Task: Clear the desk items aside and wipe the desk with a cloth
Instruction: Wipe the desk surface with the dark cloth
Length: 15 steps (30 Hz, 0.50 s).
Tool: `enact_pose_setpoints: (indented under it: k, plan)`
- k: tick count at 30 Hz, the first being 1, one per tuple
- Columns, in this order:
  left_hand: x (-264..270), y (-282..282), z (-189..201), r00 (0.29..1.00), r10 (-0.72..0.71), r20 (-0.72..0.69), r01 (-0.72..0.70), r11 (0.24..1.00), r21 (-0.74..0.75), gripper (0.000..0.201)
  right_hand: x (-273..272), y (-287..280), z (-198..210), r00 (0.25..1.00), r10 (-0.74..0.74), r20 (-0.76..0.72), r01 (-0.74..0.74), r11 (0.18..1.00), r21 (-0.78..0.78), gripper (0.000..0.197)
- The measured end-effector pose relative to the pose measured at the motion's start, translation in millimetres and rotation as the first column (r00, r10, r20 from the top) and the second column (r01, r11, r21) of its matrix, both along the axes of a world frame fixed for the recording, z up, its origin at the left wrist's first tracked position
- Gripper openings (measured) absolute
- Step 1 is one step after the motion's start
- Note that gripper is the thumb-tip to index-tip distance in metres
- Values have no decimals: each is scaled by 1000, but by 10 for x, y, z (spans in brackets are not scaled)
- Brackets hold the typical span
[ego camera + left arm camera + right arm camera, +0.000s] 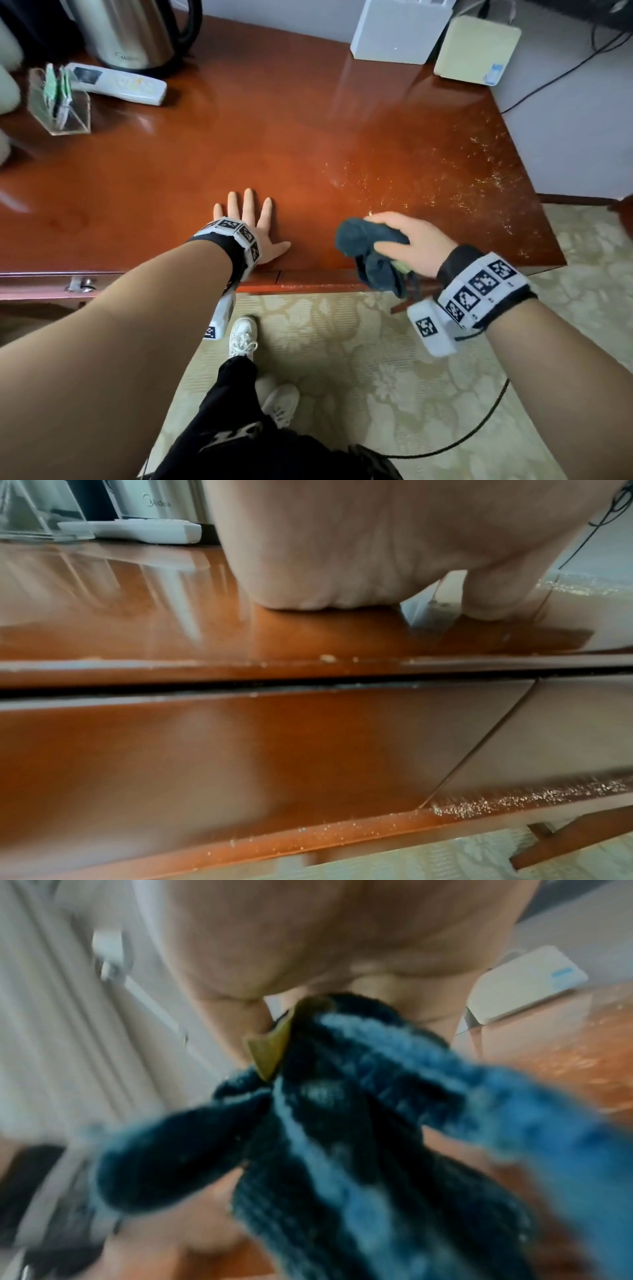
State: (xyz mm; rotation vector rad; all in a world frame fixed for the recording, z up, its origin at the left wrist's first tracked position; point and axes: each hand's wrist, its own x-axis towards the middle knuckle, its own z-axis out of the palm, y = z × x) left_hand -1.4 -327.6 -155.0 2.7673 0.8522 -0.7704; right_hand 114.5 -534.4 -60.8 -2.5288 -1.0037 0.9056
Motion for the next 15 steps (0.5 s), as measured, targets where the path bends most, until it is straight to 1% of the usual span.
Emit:
enact_pose_setpoints:
  k: [1, 2, 3, 5, 6, 7, 9, 10, 11, 13, 15]
  plan:
    - [3, 1, 6, 1000, 3, -6, -3, 1000, -3, 90, 38, 75, 11, 997, -60, -44, 64, 994, 88, 43]
    - [3, -1, 12, 1000, 8, -11, -8, 1000, -7, 90, 88, 156, -14, 994, -92, -61, 99, 987, 126, 43]
    - [3, -2, 18, 1000, 12, -16, -12, 1000, -11, 90, 152, 228, -73, 994, -109, -23, 111, 987, 116, 45]
    - [7, -3, 32, 1000, 14, -24, -14, 1000, -15, 89, 252, 355, -213, 975, -161, 155, 160, 987, 15, 52]
    - [12, -3, 35, 999, 16, -30, -16, 1000, -16, 89, 255, 412, -273, 958, -186, 220, 196, 980, -28, 54]
    - [14, -2, 37, 999, 18, -36, -19, 1000, -18, 89, 226, 471, -335, 954, -176, 244, 194, 980, -48, 53]
    - [28, 1, 44, 999, 20, -47, -21, 999, -25, 89, 111, 613, -462, 973, -66, 222, 86, 993, -82, 51]
    - [32, 0, 43, 999, 21, -50, -23, 999, -30, 89, 34, 682, -538, 976, -9, 220, 36, 992, -118, 54]
    - [33, -1, 42, 998, 24, -50, -26, 999, -33, 90, -26, 744, -620, 968, 48, 248, -7, 986, -164, 58]
    - [35, -2, 34, 999, 28, -47, -30, 999, -32, 90, -97, 842, -754, 922, 161, 352, -76, 967, -244, 64]
    - [39, 2, 29, 999, 30, -39, -31, 999, -33, 90, -86, 864, -838, 879, 229, 418, -130, 959, -252, 61]
